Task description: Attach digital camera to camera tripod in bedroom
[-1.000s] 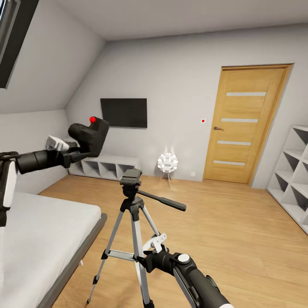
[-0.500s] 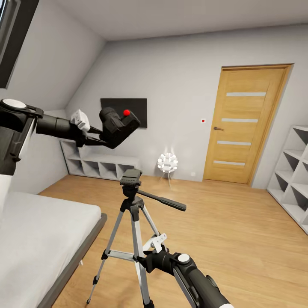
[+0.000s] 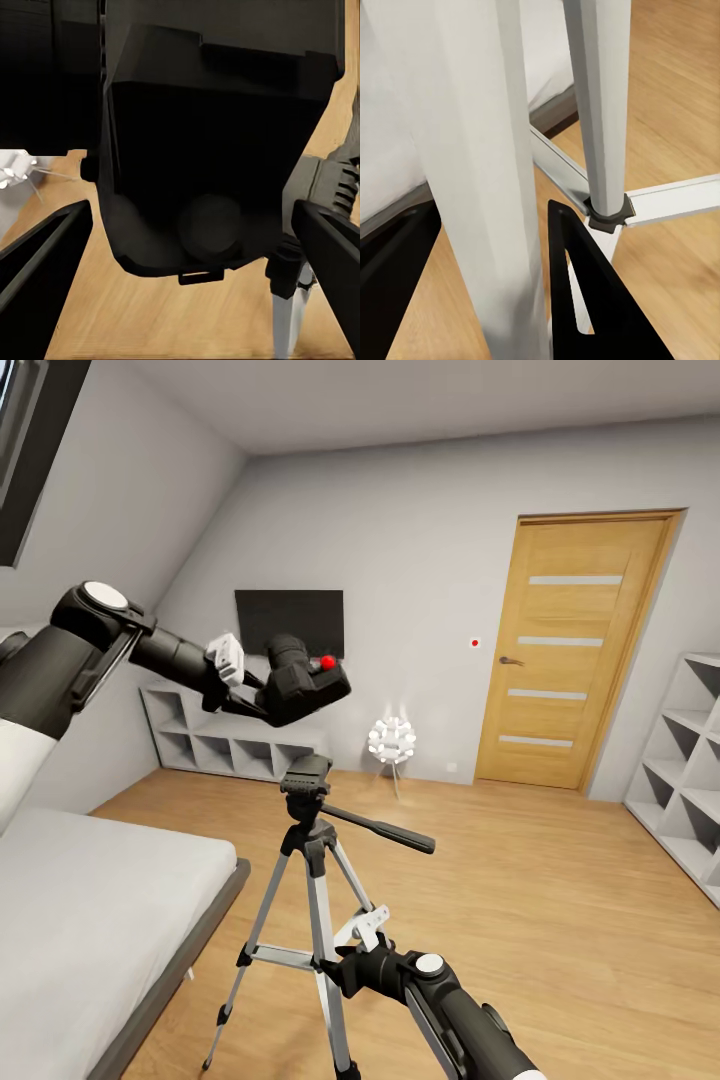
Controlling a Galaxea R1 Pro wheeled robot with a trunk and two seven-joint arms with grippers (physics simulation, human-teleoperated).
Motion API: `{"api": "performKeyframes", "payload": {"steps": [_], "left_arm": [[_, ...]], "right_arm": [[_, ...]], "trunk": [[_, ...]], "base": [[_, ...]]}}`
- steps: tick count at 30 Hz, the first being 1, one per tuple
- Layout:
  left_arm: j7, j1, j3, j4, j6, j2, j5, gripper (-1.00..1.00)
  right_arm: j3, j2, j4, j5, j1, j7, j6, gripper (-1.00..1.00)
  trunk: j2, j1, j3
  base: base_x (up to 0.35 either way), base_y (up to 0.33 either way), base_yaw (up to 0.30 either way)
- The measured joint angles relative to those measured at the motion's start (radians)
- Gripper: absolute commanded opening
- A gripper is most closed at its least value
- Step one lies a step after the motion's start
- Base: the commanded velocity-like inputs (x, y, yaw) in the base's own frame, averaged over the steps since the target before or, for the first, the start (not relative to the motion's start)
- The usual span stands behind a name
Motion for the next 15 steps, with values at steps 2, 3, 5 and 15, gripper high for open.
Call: {"api": "performKeyframes", "payload": {"steps": [2,3,5,15], "left_arm": [[-0.006,-0.022,-0.046,0.025,-0.04,-0.008,0.022,-1.0],[-0.007,-0.029,-0.062,0.033,-0.052,-0.009,0.037,-1.0],[-0.01,-0.044,-0.096,0.052,-0.075,-0.011,0.068,-1.0],[-0.017,-0.15,-0.313,0.119,-0.188,-0.01,0.238,-1.0]], "right_arm": [[0.0,0.0,0.0,0.0,0.0,0.0,0.0,-1.0],[0.0,0.0,0.0,0.0,0.0,0.0,0.0,-1.0],[0.0,0.0,0.0,0.0,0.0,0.0,0.0,-1.0],[0.001,-0.001,0.0,-0.001,0.0,0.0,0.0,-1.0]], "trunk": [[0.0,0.0,0.0],[0.0,0.0,0.0],[0.0,0.0,0.0],[0.0,0.0,0.0]], "base": [[0.0,0.0,0.0],[0.0,0.0,0.0],[0.0,0.0,0.0],[0.0,0.0,0.0]]}}
